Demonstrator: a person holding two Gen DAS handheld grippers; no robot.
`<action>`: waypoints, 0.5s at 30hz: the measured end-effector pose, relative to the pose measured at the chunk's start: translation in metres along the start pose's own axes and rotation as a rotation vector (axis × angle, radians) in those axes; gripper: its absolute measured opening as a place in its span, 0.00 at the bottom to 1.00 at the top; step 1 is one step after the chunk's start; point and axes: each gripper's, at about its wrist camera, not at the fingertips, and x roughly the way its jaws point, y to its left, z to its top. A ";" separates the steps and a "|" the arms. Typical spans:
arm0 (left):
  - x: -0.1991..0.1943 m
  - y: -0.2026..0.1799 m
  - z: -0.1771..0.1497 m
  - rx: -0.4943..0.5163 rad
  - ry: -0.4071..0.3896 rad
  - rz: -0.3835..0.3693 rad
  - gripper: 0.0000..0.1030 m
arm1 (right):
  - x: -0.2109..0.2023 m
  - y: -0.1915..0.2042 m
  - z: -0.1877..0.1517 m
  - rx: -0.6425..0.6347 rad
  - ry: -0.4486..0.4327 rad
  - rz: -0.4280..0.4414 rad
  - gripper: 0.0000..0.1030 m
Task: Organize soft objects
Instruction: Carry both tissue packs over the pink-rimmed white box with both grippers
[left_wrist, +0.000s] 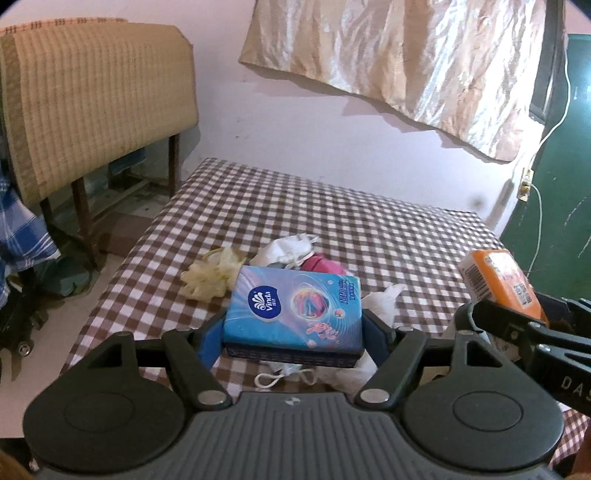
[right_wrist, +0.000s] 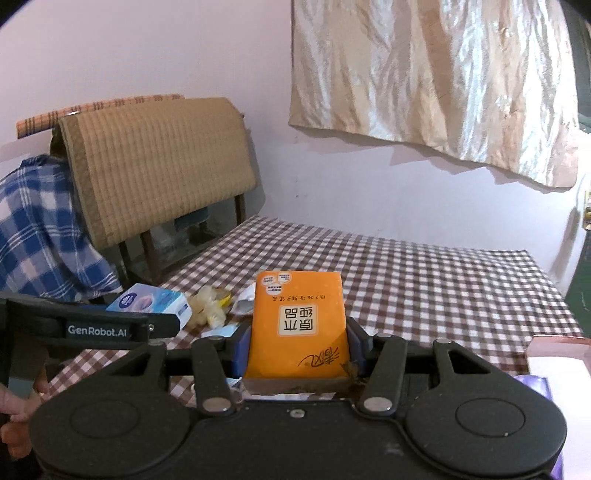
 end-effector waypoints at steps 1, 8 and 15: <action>0.000 -0.003 0.002 0.003 -0.001 -0.004 0.74 | -0.001 -0.002 0.001 0.000 -0.005 -0.006 0.60; 0.002 -0.023 0.010 0.021 -0.008 -0.048 0.74 | -0.013 -0.023 0.009 0.017 -0.036 -0.047 0.60; 0.006 -0.046 0.014 0.046 -0.006 -0.094 0.74 | -0.022 -0.048 0.011 0.043 -0.056 -0.102 0.60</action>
